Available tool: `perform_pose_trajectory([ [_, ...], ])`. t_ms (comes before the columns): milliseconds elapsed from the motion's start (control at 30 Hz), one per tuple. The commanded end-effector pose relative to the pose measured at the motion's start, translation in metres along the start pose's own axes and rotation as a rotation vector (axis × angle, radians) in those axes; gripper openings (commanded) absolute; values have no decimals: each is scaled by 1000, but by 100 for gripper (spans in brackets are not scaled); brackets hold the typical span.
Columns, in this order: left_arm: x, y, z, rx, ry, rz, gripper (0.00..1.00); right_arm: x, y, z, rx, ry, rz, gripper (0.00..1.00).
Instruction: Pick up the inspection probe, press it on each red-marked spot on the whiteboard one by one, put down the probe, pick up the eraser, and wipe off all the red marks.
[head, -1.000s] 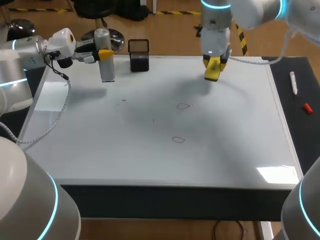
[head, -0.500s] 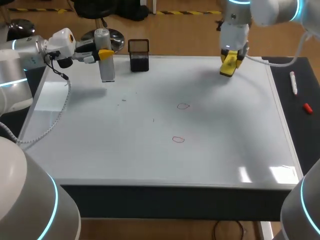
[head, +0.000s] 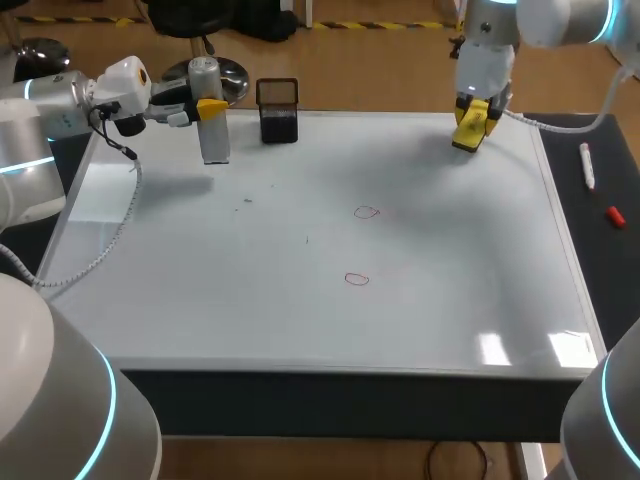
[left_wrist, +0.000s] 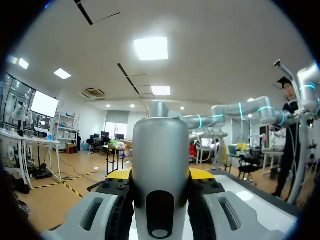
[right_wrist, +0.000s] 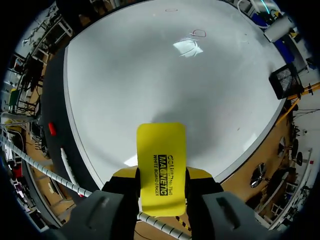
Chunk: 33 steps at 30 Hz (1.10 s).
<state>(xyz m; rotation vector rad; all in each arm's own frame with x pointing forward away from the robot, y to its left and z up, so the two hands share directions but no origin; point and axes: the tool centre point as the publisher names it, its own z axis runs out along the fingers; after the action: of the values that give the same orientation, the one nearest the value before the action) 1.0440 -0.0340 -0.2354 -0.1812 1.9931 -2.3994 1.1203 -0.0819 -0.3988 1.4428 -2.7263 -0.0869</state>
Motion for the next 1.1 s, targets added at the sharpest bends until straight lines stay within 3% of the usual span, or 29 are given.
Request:
perform_pose_trajectory([
  [33,1,-1,1,-1,-4,2,0,2,-3,-1,-17,4,-4,0],
  [1000,1,-1,1,-1,-4,2,0,5,3,-3,-27,8,-6,0],
  [1100,7,-1,12,26,25,27,0,5,3,-3,-27,8,-6,0],
])
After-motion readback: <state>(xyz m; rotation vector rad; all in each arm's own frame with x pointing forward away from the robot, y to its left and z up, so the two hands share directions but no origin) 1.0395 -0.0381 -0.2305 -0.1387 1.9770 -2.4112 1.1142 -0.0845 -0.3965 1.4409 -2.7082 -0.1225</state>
